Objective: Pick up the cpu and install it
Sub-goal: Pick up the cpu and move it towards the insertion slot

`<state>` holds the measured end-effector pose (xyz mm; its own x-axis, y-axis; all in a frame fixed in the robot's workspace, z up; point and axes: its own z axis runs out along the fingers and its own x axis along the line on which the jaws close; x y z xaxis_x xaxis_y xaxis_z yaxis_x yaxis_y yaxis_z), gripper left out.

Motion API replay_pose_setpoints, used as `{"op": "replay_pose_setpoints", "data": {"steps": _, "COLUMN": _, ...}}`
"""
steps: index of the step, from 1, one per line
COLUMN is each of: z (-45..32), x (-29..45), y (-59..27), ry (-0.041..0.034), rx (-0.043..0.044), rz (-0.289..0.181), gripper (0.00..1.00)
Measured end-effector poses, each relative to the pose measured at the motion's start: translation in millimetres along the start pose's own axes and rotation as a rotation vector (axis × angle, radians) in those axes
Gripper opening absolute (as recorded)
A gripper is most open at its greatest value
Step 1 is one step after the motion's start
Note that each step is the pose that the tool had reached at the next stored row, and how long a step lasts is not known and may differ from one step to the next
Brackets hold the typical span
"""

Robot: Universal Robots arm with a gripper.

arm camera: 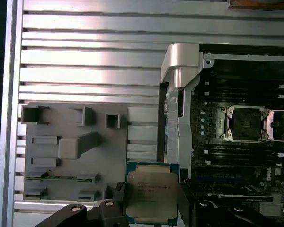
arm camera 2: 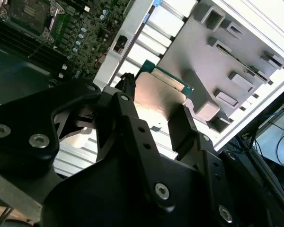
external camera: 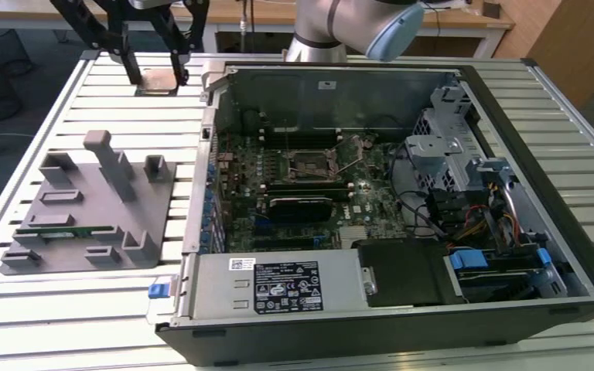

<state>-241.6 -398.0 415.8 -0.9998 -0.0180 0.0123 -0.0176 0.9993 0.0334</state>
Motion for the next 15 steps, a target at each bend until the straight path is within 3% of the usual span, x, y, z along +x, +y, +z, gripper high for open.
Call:
{"op": "replay_pose_setpoints", "data": {"steps": 6, "z": -0.1, "x": -6.3, "y": -0.1, "ry": 0.0002, "rx": 0.0000, "rz": 0.000, "gripper": 0.53}}
{"op": "replay_pose_setpoints", "data": {"steps": 15, "z": -0.1, "x": -9.2, "y": -0.2, "ry": 0.0001, "rx": 0.0001, "rz": 0.000, "gripper": 0.53}}
